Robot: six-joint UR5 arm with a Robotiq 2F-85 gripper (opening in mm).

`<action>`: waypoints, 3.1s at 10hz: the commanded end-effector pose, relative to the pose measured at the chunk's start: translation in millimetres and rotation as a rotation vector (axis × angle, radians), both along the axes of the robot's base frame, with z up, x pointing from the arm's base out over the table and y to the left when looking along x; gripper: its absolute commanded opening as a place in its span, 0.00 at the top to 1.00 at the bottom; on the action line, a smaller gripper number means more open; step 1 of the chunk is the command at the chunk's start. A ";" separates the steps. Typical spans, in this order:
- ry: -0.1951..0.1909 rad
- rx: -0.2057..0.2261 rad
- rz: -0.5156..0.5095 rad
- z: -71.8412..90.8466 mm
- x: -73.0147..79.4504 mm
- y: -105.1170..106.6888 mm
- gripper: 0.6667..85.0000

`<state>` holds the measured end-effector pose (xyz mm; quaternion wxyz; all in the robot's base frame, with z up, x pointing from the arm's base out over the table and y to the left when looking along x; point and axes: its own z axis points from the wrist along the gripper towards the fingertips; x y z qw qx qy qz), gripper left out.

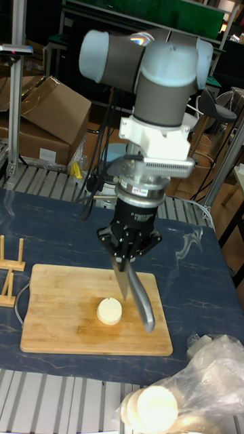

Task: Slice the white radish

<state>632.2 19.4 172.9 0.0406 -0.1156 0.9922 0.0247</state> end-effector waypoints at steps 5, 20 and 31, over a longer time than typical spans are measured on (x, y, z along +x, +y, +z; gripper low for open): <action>-0.009 -0.003 0.046 -38.2 7.6 -0.7 1.00; 0.073 -0.015 -0.009 -67.5 0.2 -0.9 1.00; 0.075 -0.059 0.020 -85.4 15.2 -4.8 1.00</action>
